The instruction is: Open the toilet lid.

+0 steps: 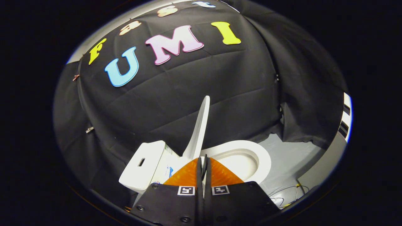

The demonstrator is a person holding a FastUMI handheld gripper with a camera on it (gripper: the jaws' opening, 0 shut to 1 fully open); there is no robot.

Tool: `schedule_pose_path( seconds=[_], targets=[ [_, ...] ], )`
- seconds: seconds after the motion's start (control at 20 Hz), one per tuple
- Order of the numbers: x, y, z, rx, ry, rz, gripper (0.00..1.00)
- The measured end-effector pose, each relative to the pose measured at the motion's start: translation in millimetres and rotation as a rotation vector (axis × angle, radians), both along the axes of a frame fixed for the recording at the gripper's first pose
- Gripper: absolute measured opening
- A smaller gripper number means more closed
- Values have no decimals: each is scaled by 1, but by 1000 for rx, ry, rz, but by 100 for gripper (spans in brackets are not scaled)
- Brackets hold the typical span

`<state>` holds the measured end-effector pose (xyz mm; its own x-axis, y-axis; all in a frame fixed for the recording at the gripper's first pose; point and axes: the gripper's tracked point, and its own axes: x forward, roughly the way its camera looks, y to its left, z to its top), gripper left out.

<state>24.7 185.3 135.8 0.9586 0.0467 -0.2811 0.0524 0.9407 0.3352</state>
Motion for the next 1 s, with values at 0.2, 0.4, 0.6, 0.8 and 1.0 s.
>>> schedule_pose_path(
  seconds=[0.2, 0.4, 0.6, 0.8, 1.0],
  targets=[
    [-5, 39, 18, -59, -12, 6, 5],
    [-4, 76, 32, -128, -16, -9, 5],
    [-6, 122, 44, -179, -40, 28, 5],
    [-4, 161, 49, -216, -48, 42, 5],
    [-5, 192, 49, -246, -52, 54, 5]
  ],
)
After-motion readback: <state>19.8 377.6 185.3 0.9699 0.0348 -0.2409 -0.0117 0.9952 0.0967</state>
